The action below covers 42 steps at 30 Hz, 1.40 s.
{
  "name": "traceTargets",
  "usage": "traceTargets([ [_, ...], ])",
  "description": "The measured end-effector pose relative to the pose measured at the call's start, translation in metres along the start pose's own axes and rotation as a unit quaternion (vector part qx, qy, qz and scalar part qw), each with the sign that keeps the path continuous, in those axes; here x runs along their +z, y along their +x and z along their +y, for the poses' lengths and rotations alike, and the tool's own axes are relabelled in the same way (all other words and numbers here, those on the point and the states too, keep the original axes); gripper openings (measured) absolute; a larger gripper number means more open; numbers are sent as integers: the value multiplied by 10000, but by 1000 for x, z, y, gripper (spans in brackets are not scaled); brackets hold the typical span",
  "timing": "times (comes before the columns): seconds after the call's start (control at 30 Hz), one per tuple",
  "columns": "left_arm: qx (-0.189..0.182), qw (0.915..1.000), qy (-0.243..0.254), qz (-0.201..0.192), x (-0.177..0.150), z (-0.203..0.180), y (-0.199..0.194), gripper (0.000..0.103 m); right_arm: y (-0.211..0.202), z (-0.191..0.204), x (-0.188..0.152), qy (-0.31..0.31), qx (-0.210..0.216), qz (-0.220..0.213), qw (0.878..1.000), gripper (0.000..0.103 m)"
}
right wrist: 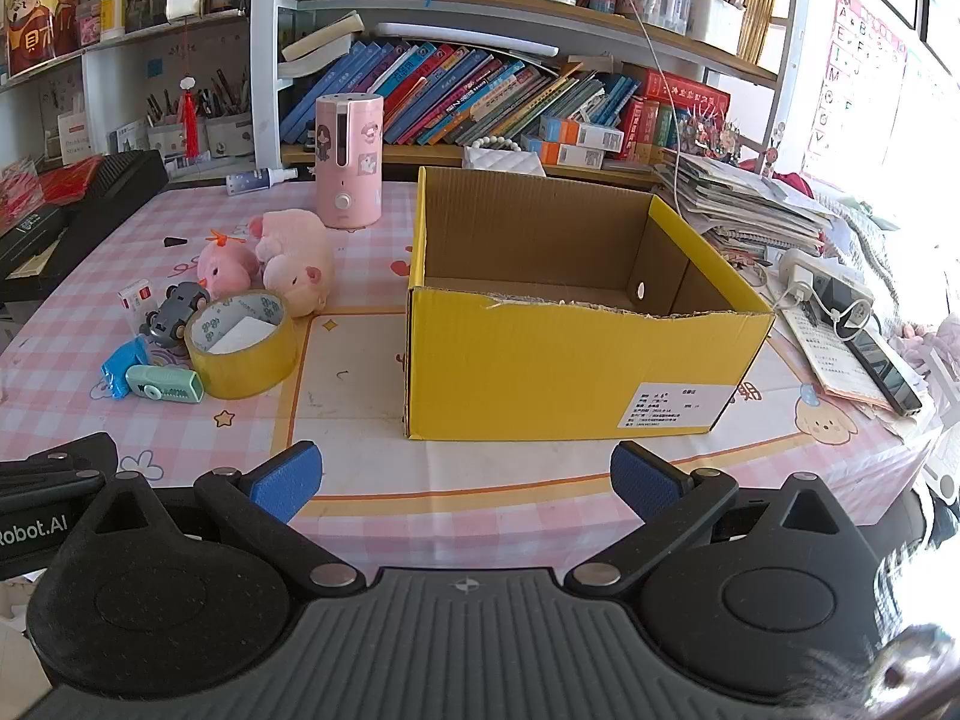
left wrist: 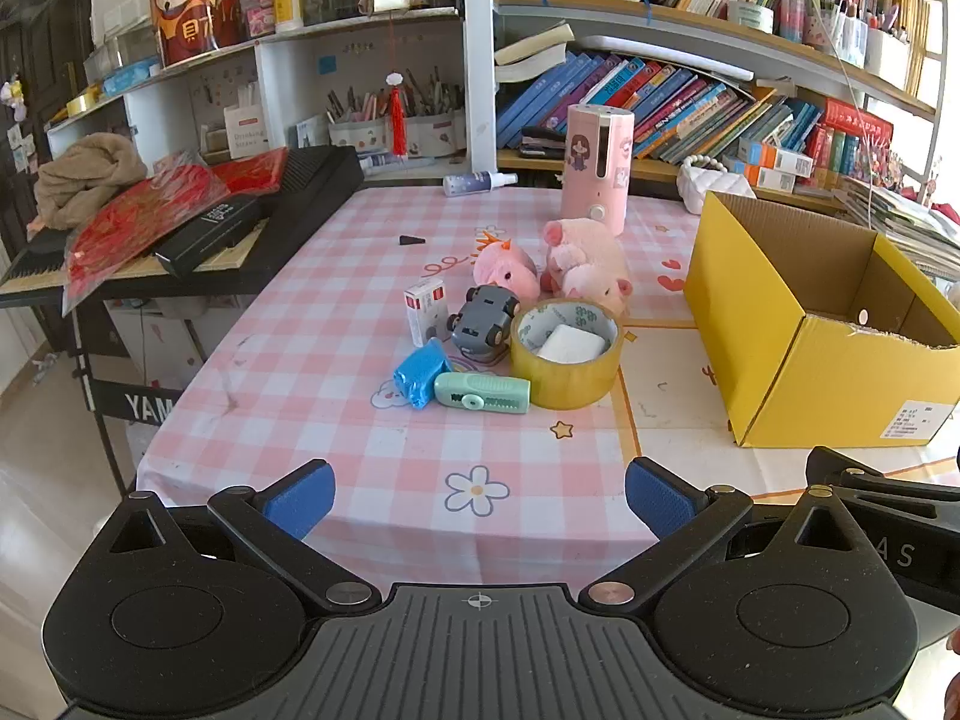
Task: Organize objects
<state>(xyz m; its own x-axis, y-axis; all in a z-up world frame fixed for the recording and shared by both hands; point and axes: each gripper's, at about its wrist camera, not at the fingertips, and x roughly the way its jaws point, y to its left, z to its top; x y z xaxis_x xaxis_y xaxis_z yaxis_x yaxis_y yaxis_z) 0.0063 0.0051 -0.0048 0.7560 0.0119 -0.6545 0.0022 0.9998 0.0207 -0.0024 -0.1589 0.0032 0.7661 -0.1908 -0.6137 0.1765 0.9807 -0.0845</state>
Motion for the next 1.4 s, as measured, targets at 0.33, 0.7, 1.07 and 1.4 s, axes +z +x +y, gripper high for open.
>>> traceTargets([
  [0.33,-1,10000,14,21,-2,0,1,103,-1,-1,-1,2,-4,8,10000,103],
  [0.7,8,10000,28,32,-3,-2,0,103,-2,-3,-3,10,1,10,10000,103],
  [1.07,44,10000,32,10,-6,-4,-6,103,-9,-7,-4,28,43,-17,10000,103],
  [1.4,62,9999,74,35,-4,-2,-7,103,-11,-6,-4,41,41,1,10000,103],
])
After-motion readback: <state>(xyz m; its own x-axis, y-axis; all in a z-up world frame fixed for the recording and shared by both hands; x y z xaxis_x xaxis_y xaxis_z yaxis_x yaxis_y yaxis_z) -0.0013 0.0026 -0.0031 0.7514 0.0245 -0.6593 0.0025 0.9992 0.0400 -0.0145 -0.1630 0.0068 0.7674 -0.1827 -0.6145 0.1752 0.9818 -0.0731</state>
